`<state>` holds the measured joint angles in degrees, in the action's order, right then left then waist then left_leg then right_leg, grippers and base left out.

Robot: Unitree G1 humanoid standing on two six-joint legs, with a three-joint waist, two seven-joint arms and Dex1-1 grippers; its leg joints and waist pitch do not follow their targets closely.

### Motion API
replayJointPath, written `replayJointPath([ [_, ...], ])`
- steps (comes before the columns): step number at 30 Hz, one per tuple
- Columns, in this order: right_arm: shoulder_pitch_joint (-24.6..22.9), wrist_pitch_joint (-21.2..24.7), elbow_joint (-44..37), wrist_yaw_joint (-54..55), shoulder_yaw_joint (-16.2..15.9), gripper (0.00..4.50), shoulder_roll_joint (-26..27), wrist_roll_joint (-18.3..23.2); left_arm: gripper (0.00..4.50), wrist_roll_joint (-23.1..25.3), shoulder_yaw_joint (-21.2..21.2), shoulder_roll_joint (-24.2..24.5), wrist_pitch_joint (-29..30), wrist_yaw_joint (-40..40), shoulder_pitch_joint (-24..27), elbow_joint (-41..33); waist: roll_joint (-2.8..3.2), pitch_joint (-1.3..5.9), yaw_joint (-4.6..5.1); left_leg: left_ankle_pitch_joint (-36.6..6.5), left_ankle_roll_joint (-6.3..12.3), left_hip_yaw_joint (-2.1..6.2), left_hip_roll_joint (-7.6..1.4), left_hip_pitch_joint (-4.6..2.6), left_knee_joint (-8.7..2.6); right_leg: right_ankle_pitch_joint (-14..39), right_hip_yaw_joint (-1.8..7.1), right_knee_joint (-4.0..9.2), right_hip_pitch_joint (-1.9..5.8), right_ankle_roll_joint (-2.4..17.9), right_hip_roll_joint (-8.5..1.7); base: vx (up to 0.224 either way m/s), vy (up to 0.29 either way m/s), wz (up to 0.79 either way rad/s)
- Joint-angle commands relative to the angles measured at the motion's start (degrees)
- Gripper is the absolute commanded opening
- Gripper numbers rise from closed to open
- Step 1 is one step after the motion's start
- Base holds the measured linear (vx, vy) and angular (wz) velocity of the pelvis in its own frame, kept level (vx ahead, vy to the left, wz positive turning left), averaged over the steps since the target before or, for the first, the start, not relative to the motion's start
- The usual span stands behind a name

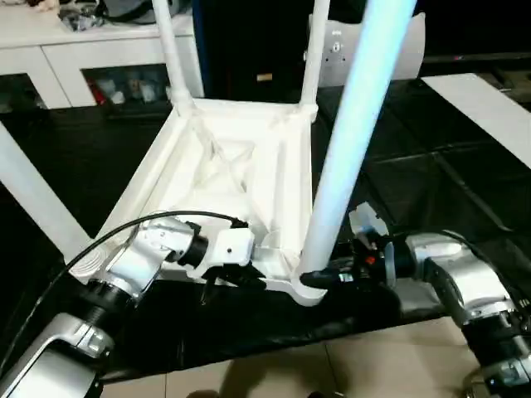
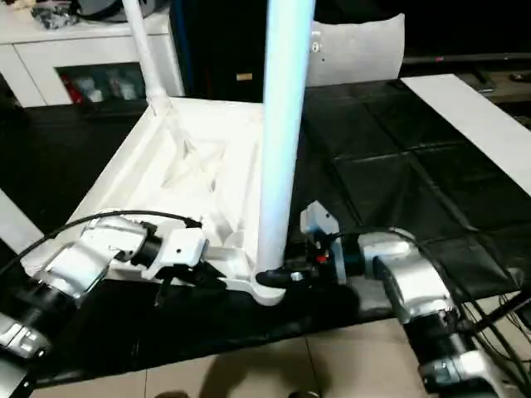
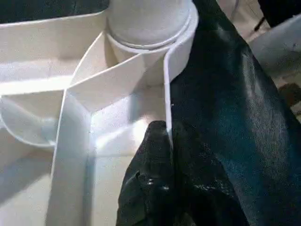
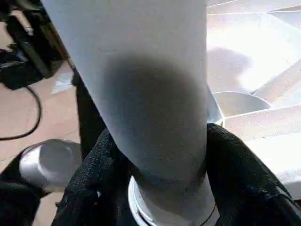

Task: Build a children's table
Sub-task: Rotate leg to tighten

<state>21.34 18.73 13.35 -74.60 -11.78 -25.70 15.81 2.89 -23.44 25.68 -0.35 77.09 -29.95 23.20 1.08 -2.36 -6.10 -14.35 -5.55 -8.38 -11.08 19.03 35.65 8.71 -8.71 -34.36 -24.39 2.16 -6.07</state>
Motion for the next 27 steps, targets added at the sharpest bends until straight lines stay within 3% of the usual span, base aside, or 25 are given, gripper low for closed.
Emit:
replayJointPath([
  [1,0.01,2.10,-0.86,6.95,-0.26,2.06,2.41,-1.67,0.00,0.34,-2.12,-2.83,2.99,-2.74,1.37,-1.73,-0.80,3.44,0.36,-1.73,3.84,-0.59,-1.54,1.27,-4.38,21.51,3.48,4.68,4.56,5.50,-2.86,0.000,0.000,0.00],
  [3,0.57,4.02,-0.16,14.29,0.50,2.04,5.54,-3.56,0.00,-0.82,-0.75,-4.49,7.74,-5.66,2.11,-4.12,-0.67,2.79,0.97,-6.21,2.18,-0.80,-1.30,0.48,-4.53,29.11,3.13,5.89,4.12,3.16,-2.77,0.000,0.000,0.00],
  [4,1.65,5.57,1.25,20.34,1.50,2.02,8.41,-4.78,0.00,-1.65,0.41,-5.96,11.42,-8.23,2.52,-6.06,-0.82,2.32,2.15,-10.96,1.09,-0.57,-0.23,0.00,-3.88,39.26,1.28,7.86,3.98,-2.18,-2.64,-0.058,0.008,-0.07],
  [5,1.67,5.59,1.27,20.43,1.52,2.01,8.45,-4.80,0.00,-1.66,0.43,-5.98,11.47,-8.28,2.53,-6.08,-0.55,2.30,2.67,-11.87,0.91,-0.37,-0.29,0.02,-3.88,40.51,0.75,8.36,4.07,-3.32,-2.72,-0.058,0.008,-0.07],
  [6,2.49,6.47,2.24,23.74,2.37,2.00,10.26,-5.03,0.00,-1.98,1.01,-6.86,13.62,-9.77,2.75,-7.26,-0.10,2.40,3.96,-14.61,1.16,-0.03,-0.40,-0.40,-3.55,41.28,-0.89,9.76,4.10,-5.45,-2.43,-0.057,0.023,-0.10],
  [7,3.72,6.49,3.80,27.90,3.52,1.99,12.72,-5.21,0.00,-1.95,1.73,-8.09,15.54,-12.01,2.88,-8.19,0.40,2.47,4.77,-16.04,1.24,0.25,-0.87,-0.49,-3.72,39.61,-1.65,9.98,4.62,-5.42,-2.47,-0.057,0.030,-0.16],
  [8,4.58,6.64,4.75,31.22,4.39,1.99,14.61,-5.33,0.00,-1.79,2.30,-9.03,17.31,-13.73,3.04,-9.16,0.79,2.44,6.65,-19.55,1.07,1.40,-2.60,1.47,-4.77,35.94,-2.88,9.45,6.85,-6.29,-2.43,-0.057,0.030,-0.16],
  [9,5.60,6.76,6.06,34.63,5.36,1.99,16.48,-5.40,0.00,-1.45,2.80,-9.98,18.78,-15.48,3.03,-9.64,2.26,2.35,7.21,-27.44,1.45,3.47,-6.59,2.46,-7.78,25.35,-0.95,3.51,8.99,-3.22,-2.93,-0.054,0.000,-0.19],
  [10,6.29,6.78,6.96,36.99,5.89,1.99,17.70,-5.65,0.00,-1.04,3.18,-10.76,19.87,-17.00,3.00,-9.98,2.23,2.13,7.35,-33.23,0.71,4.56,-8.39,1.53,-10.07,11.57,2.57,-0.90,8.23,0.90,-3.17,0.000,0.000,0.00],
  [11,7.00,6.45,8.00,38.86,6.07,1.99,18.66,-6.11,0.00,-0.58,3.59,-11.58,20.60,-18.71,2.89,-10.05,1.35,1.78,7.51,-35.02,0.24,3.94,-7.40,0.84,-9.96,11.96,3.21,-0.06,7.44,1.78,-3.14,0.000,0.000,0.00],
  [12,7.15,6.34,8.25,39.24,6.09,1.99,18.87,-6.26,0.00,-0.45,3.67,-11.78,20.81,-19.14,2.87,-10.09,0.51,1.54,7.38,-34.62,-0.38,2.34,-4.45,-0.58,-8.11,21.86,2.79,3.97,5.91,0.86,-2.81,0.000,0.000,0.00],
  [13,9.62,4.58,12.45,44.34,6.71,1.99,22.45,-7.61,0.00,1.44,4.95,-15.25,24.32,-26.05,2.68,-10.90,-1.66,0.95,9.05,-18.88,1.17,-1.52,3.17,-5.18,2.20,54.84,-3.54,13.33,-0.48,-7.16,-3.30,0.000,0.000,0.00],
  [14,10.11,3.98,13.33,44.69,6.93,1.99,23.46,-7.41,0.00,1.68,5.32,-16.55,25.57,-27.98,2.70,-11.40,-1.86,1.62,9.84,-17.64,1.92,-1.18,2.54,-2.94,1.86,55.03,-5.26,13.14,2.04,-10.02,-3.46,0.000,0.000,0.00],
  [15,10.39,2.97,13.92,44.73,6.85,2.34,24.09,-7.68,0.00,1.89,5.43,-17.70,26.70,-29.74,2.69,-11.91,1.02,2.12,10.25,-19.10,2.61,0.69,-1.02,-0.47,-0.08,45.85,-9.03,13.49,6.34,-13.87,-2.42,0.056,0.026,-0.35],
  [16,10.39,2.97,13.92,44.73,6.85,2.34,24.09,-7.68,0.00,1.89,5.43,-17.70,26.70,-29.74,2.69,-11.91,2.25,2.33,9.54,-23.84,3.03,3.55,-5.33,3.42,-4.15,32.16,-4.17,2.38,11.07,-9.58,-4.07,0.076,0.036,-0.24],
  [17,10.24,2.31,13.89,44.51,6.58,2.55,23.97,-8.17,0.00,2.38,5.18,-17.88,26.68,-30.56,2.51,-11.69,3.15,2.49,8.80,-28.19,3.03,5.04,-8.03,1.09,-8.23,8.71,1.63,-0.94,7.58,-0.48,-3.63,0.076,0.036,-0.24],
  [18,10.16,2.25,13.83,44.49,6.60,2.69,23.99,-8.24,0.00,2.63,5.07,-17.87,26.78,-30.97,2.44,-11.62,-0.53,1.92,8.72,-28.25,0.81,3.24,-3.38,0.05,-5.56,20.49,2.16,3.99,5.88,-0.66,-3.90,0.000,0.000,0.00],
  [19,9.98,2.20,13.60,44.31,6.67,2.73,23.91,-8.15,0.00,2.87,4.97,-17.71,26.52,-31.09,2.36,-11.41,-2.29,1.64,7.67,-21.51,0.26,0.43,1.36,-2.24,-1.02,38.92,-0.14,9.35,1.99,-6.47,-2.62,0.074,-0.012,0.04],
  [20,9.44,1.49,12.94,43.68,6.70,2.78,23.47,-8.09,0.00,3.55,4.68,-17.14,25.65,-31.36,2.08,-10.81,-2.56,1.68,8.14,-14.15,3.26,-1.74,4.62,-2.64,2.50,55.53,-0.94,11.13,1.04,-11.16,-3.60,0.074,-0.012,0.04],
  [21,8.77,0.88,12.21,43.16,6.93,2.88,22.76,-7.95,0.00,4.00,4.56,-16.36,24.72,-31.18,1.77,-10.18,-1.86,3.11,7.81,-9.02,4.06,0.23,2.26,2.97,-0.28,46.56,-0.89,8.27,6.49,-12.74,-4.17,0.100,0.005,-0.23],
  [22,8.19,-0.23,11.77,42.64,7.32,3.01,22.14,-7.79,0.00,4.53,4.53,-15.69,23.85,-30.95,1.57,-9.75,-0.91,3.63,6.45,-5.66,4.19,0.75,1.37,2.48,-1.70,40.40,-0.24,8.19,6.05,-12.08,-3.97,0.087,0.000,-0.07],
  [23,7.58,-1.11,11.23,42.25,7.79,3.12,21.53,-7.62,0.00,4.97,4.66,-15.13,23.49,-30.85,1.39,-9.38,0.04,3.83,5.59,0.33,4.26,1.47,-0.47,1.48,-2.74,27.57,0.44,7.34,5.09,-7.04,-3.40,0.087,0.000,-0.07],
  [24,6.90,-1.55,10.53,41.96,8.19,3.17,20.87,-7.53,0.00,5.38,4.85,-14.59,23.20,-30.86,1.15,-8.87,0.15,3.75,5.32,2.17,4.39,1.36,-1.16,1.05,-3.35,19.17,0.67,6.33,4.90,-1.37,-2.85,0.034,-0.014,0.19],
  [25,6.56,-1.94,10.28,41.84,8.47,3.24,20.56,-7.59,0.00,5.64,4.94,-14.32,23.33,-31.04,1.06,-8.75,-0.42,3.57,5.15,0.78,4.37,0.76,-0.76,0.99,-3.63,19.25,0.68,6.27,4.70,1.17,-2.29,0.000,0.000,0.00],
  [27,4.64,-2.54,8.20,40.74,9.02,3.47,18.85,-7.40,0.00,6.18,5.04,-13.01,22.32,-30.93,0.61,-7.68,-0.25,3.71,4.61,0.93,4.69,0.72,-1.09,1.11,-3.90,18.98,0.87,5.94,5.07,2.95,-2.44,0.000,0.000,0.00],
])
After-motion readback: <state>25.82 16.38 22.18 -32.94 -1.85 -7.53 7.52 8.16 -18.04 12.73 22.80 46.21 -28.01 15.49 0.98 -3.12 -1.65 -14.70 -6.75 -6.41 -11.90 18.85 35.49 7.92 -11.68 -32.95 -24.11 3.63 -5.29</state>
